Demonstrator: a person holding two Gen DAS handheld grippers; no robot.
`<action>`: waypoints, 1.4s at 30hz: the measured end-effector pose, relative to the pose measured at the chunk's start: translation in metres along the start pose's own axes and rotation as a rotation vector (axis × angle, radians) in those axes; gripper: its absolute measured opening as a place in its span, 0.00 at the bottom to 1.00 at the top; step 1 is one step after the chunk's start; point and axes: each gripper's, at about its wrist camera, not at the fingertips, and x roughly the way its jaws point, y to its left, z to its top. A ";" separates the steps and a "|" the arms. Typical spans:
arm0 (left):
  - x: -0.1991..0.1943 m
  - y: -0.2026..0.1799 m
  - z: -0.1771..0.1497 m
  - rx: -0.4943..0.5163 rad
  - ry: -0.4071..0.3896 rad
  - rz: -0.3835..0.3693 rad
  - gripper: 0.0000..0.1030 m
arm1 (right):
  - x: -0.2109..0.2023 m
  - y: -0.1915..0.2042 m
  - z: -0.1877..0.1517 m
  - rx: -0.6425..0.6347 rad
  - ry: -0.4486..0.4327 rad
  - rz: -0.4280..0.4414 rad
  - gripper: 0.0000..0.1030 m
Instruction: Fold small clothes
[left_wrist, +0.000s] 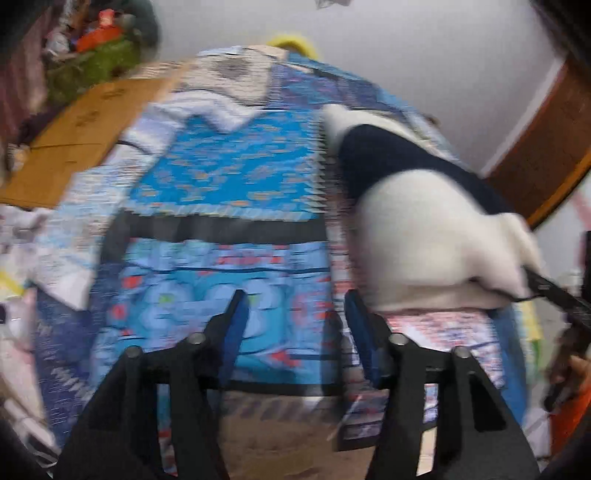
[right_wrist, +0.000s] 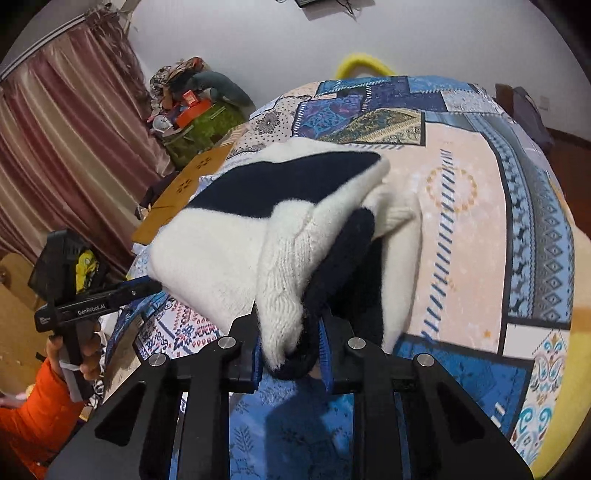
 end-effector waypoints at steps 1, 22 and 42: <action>0.000 0.002 0.000 0.012 0.003 0.027 0.50 | -0.002 -0.001 -0.001 0.001 -0.004 -0.010 0.21; -0.045 -0.071 0.092 0.321 -0.154 -0.073 0.60 | -0.059 0.022 0.065 -0.170 -0.142 -0.125 0.48; 0.022 -0.103 0.066 0.462 -0.008 -0.125 0.69 | 0.035 0.000 0.044 -0.219 0.129 -0.115 0.54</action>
